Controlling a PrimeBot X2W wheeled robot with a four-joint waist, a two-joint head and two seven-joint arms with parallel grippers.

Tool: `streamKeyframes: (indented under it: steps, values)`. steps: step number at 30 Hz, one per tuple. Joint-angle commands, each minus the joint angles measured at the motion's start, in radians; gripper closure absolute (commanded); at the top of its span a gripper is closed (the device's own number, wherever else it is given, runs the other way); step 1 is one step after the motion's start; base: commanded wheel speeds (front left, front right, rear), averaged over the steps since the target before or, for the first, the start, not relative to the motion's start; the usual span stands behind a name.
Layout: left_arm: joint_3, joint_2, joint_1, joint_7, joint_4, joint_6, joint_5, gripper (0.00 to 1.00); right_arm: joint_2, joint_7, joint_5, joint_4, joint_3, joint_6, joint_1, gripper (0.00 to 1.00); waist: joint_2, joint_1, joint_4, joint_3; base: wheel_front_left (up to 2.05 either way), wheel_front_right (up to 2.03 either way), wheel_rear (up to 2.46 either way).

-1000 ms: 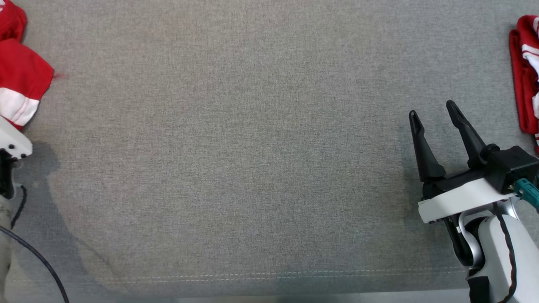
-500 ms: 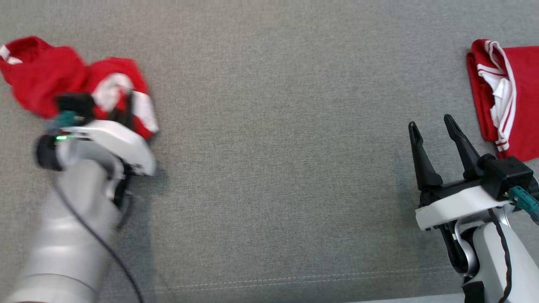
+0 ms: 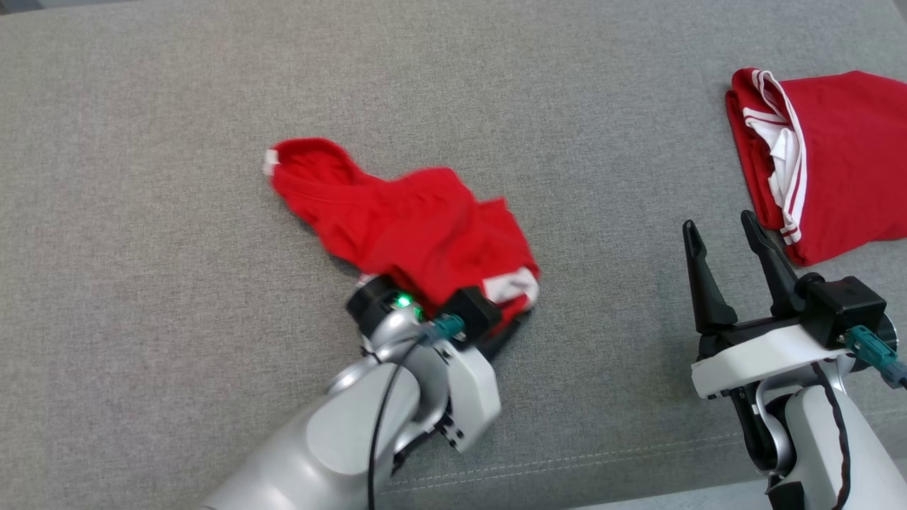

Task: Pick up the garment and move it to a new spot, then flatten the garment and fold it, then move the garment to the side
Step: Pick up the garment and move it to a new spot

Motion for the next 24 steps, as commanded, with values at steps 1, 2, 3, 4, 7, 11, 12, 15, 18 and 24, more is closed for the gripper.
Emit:
streamKeyframes:
  steps: [1,2,3,4,7,11,12,15,18,24]
  values:
    - [0.009,0.007,-0.011,-0.001,-0.028,-0.007,-0.012,1.00,0.000,-0.011,0.007,-0.020,0.021,0.001,0.003,0.00,0.0000,0.0000,-0.001,-0.001,0.00,0.00,0.00]
    - [-0.018,0.007,-0.012,0.001,-0.039,-0.007,-0.026,1.00,0.001,-0.011,0.007,-0.017,0.022,0.001,0.002,0.00,0.0000,0.0000,-0.001,-0.002,0.00,0.00,0.00]
    - [-0.034,0.007,-0.013,0.000,-0.041,-0.007,-0.040,1.00,0.003,-0.012,0.008,-0.015,0.023,0.001,0.001,0.00,0.0000,0.0000,-0.001,-0.004,0.00,0.00,0.00]
    - [-0.045,0.007,-0.013,-0.004,-0.039,-0.007,-0.052,1.00,0.004,-0.012,0.009,-0.013,0.023,0.001,0.000,0.00,0.0000,0.0000,0.000,-0.006,0.00,0.00,0.00]
    - [-0.058,0.007,-0.015,-0.031,-0.019,-0.006,-0.072,0.00,0.000,-0.013,0.011,-0.007,0.017,0.001,0.000,0.00,0.0000,0.0000,0.015,-0.016,0.00,0.00,0.00]
    - [-0.053,0.007,-0.011,-0.069,0.002,0.004,-0.092,0.00,-0.006,-0.013,0.012,0.000,0.010,0.001,0.004,0.00,0.0000,0.0000,0.044,-0.037,0.00,0.00,0.00]
    - [-0.044,0.007,-0.006,-0.083,0.001,0.016,-0.094,0.00,-0.009,-0.014,0.014,0.003,0.010,0.001,0.006,0.00,0.0000,0.0000,0.060,-0.052,0.00,0.00,0.00]
    - [-0.011,0.007,0.009,-0.094,-0.009,0.045,-0.093,0.00,-0.015,-0.014,0.015,0.006,0.010,0.001,0.010,0.00,0.0000,0.0000,0.085,-0.080,0.00,0.00,0.00]
    - [0.053,0.019,0.035,-0.096,-0.060,0.078,-0.084,0.00,-0.017,-0.014,0.016,0.008,0.007,0.001,0.017,0.00,0.0000,0.0000,0.108,-0.110,0.00,0.00,0.00]
    - [0.186,0.079,0.138,-0.096,-0.178,0.127,-0.038,0.00,-0.016,-0.014,0.017,0.014,0.008,0.001,0.038,0.00,0.0000,0.0000,0.135,-0.174,0.00,0.00,0.00]
